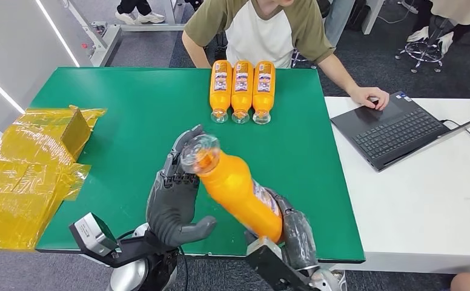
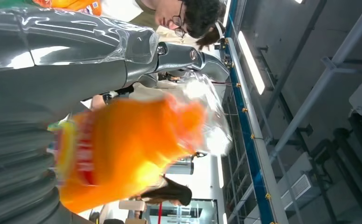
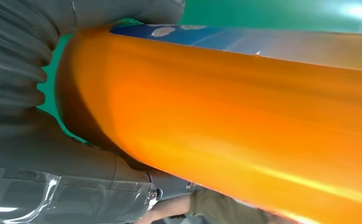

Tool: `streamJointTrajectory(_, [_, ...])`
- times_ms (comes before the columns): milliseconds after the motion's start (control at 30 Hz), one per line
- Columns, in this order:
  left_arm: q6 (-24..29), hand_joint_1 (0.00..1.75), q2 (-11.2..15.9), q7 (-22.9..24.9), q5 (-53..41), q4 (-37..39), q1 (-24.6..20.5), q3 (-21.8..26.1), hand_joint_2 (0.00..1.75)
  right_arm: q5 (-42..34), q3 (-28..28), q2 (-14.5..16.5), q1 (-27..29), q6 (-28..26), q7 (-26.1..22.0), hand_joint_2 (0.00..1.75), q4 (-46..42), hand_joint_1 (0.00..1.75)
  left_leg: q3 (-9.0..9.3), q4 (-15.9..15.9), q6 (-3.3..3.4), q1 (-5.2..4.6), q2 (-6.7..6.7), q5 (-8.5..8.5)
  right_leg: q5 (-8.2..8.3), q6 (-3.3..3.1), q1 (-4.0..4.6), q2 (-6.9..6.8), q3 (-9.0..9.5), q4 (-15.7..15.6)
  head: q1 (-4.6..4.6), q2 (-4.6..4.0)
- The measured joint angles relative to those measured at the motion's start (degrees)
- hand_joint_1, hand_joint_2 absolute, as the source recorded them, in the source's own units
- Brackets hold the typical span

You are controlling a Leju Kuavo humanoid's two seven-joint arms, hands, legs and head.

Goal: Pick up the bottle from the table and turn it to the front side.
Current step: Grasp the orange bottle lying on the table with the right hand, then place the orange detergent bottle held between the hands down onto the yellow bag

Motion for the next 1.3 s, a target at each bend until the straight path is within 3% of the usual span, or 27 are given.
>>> streamJointTrajectory(400, [-0.28,0.00,-0.29,0.20,-0.49,0.33,-0.34,0.86,1.75,8.01,1.89,-1.94,-1.00,2.09,-3.34,1.75,-0.10,1.75,0.00,0.00,0.00,0.00,0.01,0.00,0.00,0.00,0.00,0.00,0.00,0.00,-0.01,0.00])
streamJointTrajectory(633, [-3.16,0.00,-0.45,1.80,0.24,0.96,-0.42,1.08,1.75,16.35,2.02,-3.06,-2.38,4.99,-1.98,1.75,-0.12,1.75,0.01,0.00,0.00,0.00,0.01,0.00,0.00,0.00,0.00,0.01,-0.01,0.00,0.00,0.00])
streamJointTrajectory(1133, [-4.57,0.00,-0.42,2.99,0.03,2.01,-0.42,1.48,1.75,20.27,1.92,-4.22,-2.76,8.36,-1.14,1.75,-0.43,1.75,0.01,0.00,0.00,0.00,0.03,0.00,0.00,0.00,0.00,0.02,-0.03,-0.01,0.00,0.00])
streamJointTrajectory(1267, [-5.10,1.71,-0.27,3.92,-0.74,2.74,-0.43,1.61,1.75,21.23,1.90,-5.18,-2.50,9.99,-0.77,1.75,-0.63,1.75,0.01,0.01,0.00,0.00,0.04,0.00,0.00,0.00,0.00,0.02,-0.03,-0.01,0.00,0.00])
streamJointTrajectory(1300, [-5.13,1.75,-0.24,4.11,-0.95,2.91,-0.43,1.61,1.75,21.17,1.91,-5.38,-2.37,10.03,-0.67,1.75,-0.66,1.75,0.01,0.01,0.00,0.00,0.04,0.00,0.00,0.00,0.00,0.02,-0.04,-0.01,0.00,0.00])
